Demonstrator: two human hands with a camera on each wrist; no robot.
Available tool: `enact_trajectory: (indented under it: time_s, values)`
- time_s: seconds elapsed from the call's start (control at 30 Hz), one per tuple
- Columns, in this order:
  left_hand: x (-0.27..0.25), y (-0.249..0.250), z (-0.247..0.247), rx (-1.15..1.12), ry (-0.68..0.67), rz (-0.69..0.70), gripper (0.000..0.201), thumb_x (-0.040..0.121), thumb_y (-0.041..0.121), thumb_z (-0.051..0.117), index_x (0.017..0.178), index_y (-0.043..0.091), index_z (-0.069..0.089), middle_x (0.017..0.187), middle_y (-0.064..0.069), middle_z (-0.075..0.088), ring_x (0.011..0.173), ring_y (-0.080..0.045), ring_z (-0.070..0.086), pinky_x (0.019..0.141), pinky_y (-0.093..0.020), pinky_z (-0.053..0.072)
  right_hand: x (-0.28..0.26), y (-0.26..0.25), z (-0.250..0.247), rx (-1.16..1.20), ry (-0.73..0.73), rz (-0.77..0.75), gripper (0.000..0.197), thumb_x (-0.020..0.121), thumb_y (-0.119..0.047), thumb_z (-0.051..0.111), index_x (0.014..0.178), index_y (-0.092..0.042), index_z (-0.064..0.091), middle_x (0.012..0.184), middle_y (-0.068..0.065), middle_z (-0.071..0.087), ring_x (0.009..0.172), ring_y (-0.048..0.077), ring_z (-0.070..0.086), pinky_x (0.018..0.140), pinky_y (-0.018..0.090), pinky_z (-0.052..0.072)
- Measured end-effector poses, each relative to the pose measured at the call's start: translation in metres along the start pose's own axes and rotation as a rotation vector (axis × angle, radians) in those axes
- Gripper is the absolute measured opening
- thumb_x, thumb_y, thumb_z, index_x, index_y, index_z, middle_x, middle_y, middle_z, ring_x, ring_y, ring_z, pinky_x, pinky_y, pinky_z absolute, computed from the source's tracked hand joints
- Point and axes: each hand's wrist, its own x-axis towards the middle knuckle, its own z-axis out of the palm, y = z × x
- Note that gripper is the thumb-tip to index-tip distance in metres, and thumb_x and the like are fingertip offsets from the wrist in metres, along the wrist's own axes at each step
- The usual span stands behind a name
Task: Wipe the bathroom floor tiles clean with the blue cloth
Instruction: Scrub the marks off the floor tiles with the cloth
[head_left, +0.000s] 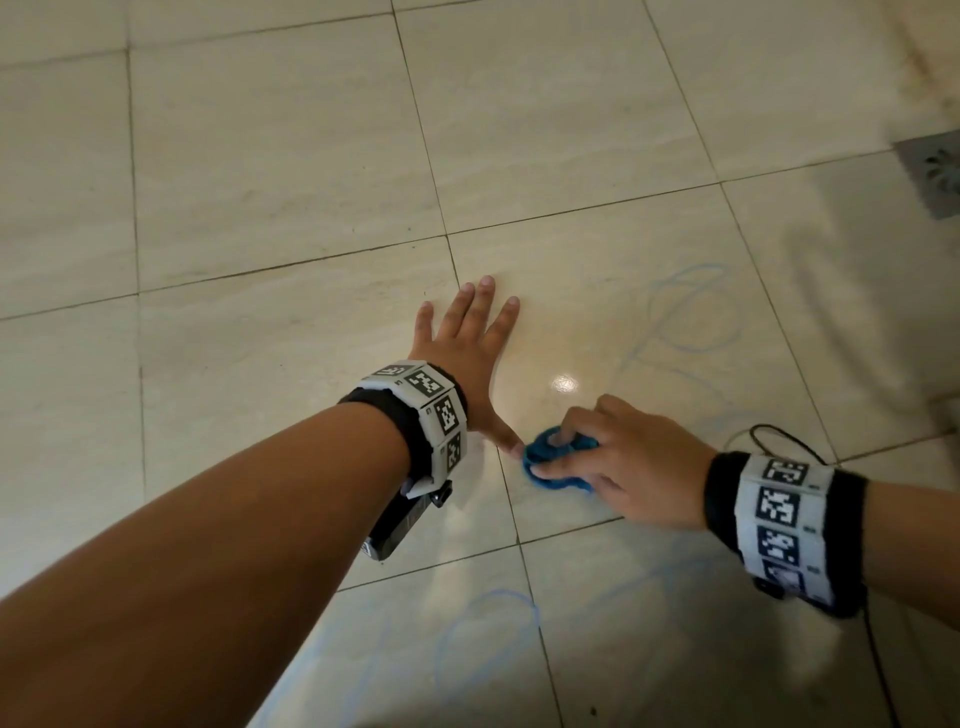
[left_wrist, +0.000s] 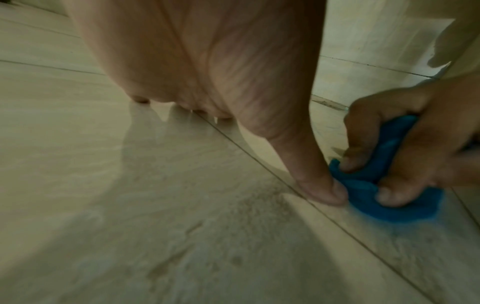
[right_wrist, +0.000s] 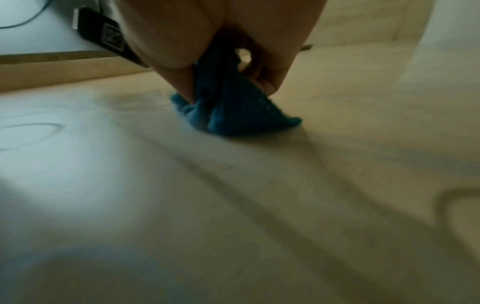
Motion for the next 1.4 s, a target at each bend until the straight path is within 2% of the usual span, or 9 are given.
enact_trajectory:
  time_s: [0.2,0.33,0.4,0.6,0.77,0.97,1.17,1.3,1.4]
  values:
    - [0.0,0.001,-0.002,-0.009,-0.021,-0.004,0.152,0.05,0.081,0.071,0.144,0.023,-0.034,0.149,-0.007,-0.042,0.141,-0.025,-0.033,0.116,-0.055,-0.01,0.027,0.04,-0.023,0.023,0.287,0.45,0.043,0.087,-0.01,0.055,0.125,-0.031,0.059,0.114,0.002,0.05,0.097,0.028,0.046,0.082,0.036,0.044]
    - [-0.001,-0.001,-0.002,-0.011,-0.019,0.003,0.151,0.051,0.081,0.07,0.144,0.023,-0.034,0.149,-0.006,-0.042,0.141,-0.024,-0.033,0.116,-0.054,-0.011,-0.002,-0.005,0.002,0.002,0.054,0.058,0.046,0.074,-0.012,0.073,0.114,-0.035,0.065,0.103,-0.002,0.056,0.081,0.02,0.051,0.054,0.031,0.049]
    - [-0.002,-0.001,-0.002,-0.014,-0.024,0.004,0.151,0.052,0.081,0.07,0.144,0.023,-0.034,0.149,-0.006,-0.042,0.141,-0.024,-0.033,0.116,-0.054,-0.011,-0.007,0.001,0.0,-0.012,-0.015,-0.001,0.045,0.071,-0.013,0.076,0.109,-0.036,0.067,0.102,-0.004,0.058,0.079,0.02,0.053,0.051,0.032,0.05]
    - [-0.001,-0.001,-0.002,-0.022,-0.022,0.002,0.15,0.052,0.08,0.071,0.144,0.023,-0.033,0.15,-0.006,-0.041,0.141,-0.024,-0.032,0.116,-0.054,-0.01,0.019,0.053,-0.022,0.011,0.342,0.538,0.045,0.086,-0.008,0.054,0.125,-0.029,0.059,0.113,0.005,0.052,0.096,0.033,0.047,0.078,0.044,0.047]
    - [-0.002,-0.004,-0.004,-0.04,0.017,0.013,0.137,0.06,0.083,0.061,0.148,0.024,-0.026,0.154,-0.005,-0.034,0.145,-0.024,-0.024,0.118,-0.052,-0.006,0.015,0.011,-0.006,-0.154,0.174,0.072,0.043,0.072,-0.013,0.059,0.11,-0.03,0.068,0.1,0.002,0.062,0.074,0.026,0.054,0.05,0.033,0.047]
    - [0.006,0.0,-0.018,-0.022,0.095,-0.022,0.126,0.067,0.081,0.058,0.152,0.023,-0.014,0.159,-0.004,-0.021,0.148,-0.025,-0.012,0.118,-0.055,0.0,0.034,0.081,-0.05,-0.084,0.386,0.719,0.047,0.087,-0.011,0.052,0.13,-0.027,0.052,0.12,0.007,0.055,0.104,0.033,0.051,0.083,0.041,0.047]
    - [0.022,0.007,-0.029,-0.028,0.091,0.002,0.132,0.065,0.082,0.059,0.149,0.022,-0.023,0.155,-0.004,-0.033,0.145,-0.023,-0.024,0.116,-0.058,-0.007,0.038,0.051,-0.03,-0.17,0.194,0.221,0.052,0.078,-0.008,0.065,0.127,-0.027,0.057,0.122,0.003,0.055,0.093,0.032,0.05,0.062,0.033,0.045]
    - [0.033,0.012,-0.035,-0.041,0.091,0.01,0.135,0.063,0.082,0.06,0.149,0.022,-0.024,0.155,-0.003,-0.034,0.145,-0.022,-0.025,0.115,-0.058,-0.01,0.042,0.103,-0.057,-0.042,0.393,0.733,0.058,0.086,0.0,0.048,0.134,-0.033,0.048,0.132,-0.001,0.042,0.11,0.03,0.036,0.089,0.037,0.043]
    - [0.043,0.02,-0.038,-0.054,0.06,0.006,0.139,0.061,0.081,0.064,0.148,0.021,-0.025,0.154,-0.004,-0.034,0.144,-0.023,-0.025,0.115,-0.058,-0.009,0.051,0.088,-0.053,-0.017,0.383,0.791,0.06,0.087,-0.001,0.046,0.137,-0.033,0.044,0.135,-0.002,0.037,0.112,0.03,0.033,0.095,0.035,0.039]
